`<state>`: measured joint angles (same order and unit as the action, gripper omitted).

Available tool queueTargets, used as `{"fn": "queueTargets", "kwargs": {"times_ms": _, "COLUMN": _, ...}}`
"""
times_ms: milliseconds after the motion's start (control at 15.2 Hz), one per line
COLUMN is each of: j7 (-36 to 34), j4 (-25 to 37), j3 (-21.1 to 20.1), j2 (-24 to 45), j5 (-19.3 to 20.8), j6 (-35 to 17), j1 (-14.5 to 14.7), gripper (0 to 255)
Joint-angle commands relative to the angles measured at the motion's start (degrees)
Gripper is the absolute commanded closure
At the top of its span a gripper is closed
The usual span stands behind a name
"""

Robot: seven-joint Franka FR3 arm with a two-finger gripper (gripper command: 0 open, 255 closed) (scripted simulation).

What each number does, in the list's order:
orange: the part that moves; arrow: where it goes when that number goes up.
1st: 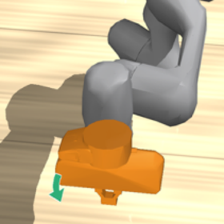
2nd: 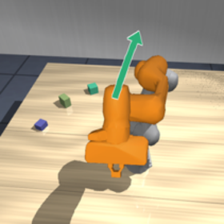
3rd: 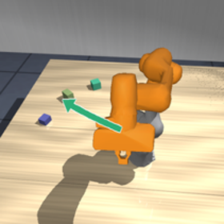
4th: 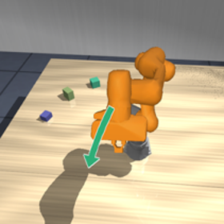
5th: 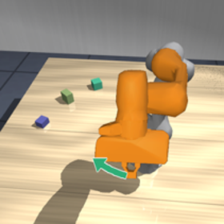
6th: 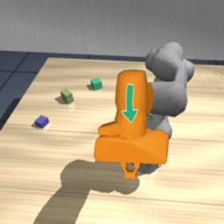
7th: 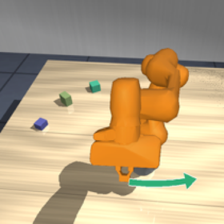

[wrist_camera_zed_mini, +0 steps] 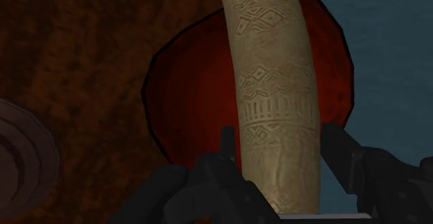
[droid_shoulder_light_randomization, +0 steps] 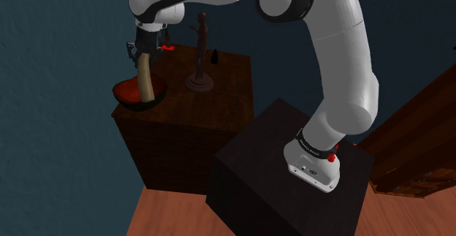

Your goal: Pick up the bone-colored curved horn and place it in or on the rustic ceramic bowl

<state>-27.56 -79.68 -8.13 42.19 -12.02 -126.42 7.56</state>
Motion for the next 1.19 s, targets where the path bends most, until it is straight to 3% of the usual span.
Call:
{"fn": "queueTargets", "kwargs": {"times_ms": 0, "j7": -2.7, "j4": 5.3, "j3": 0.0, "j2": 2.9, "j5": 0.8, "j6": 1.8, "j1": 2.2, "gripper": 255}}
{"fn": "queueTargets", "kwargs": {"times_ms": 66, "j7": -3.6, "j4": 7.5, "j3": 0.1, "j2": 4.1, "j5": 1.1, "j6": 2.6, "j1": 3.0, "gripper": 255}}
{"fn": "queueTargets", "kwargs": {"times_ms": 1122, "j7": -1.7, "j4": 7.1, "j3": 0.0, "j2": 11.3, "j5": 0.8, "j6": -4.8, "j1": 3.2, "gripper": 255}}
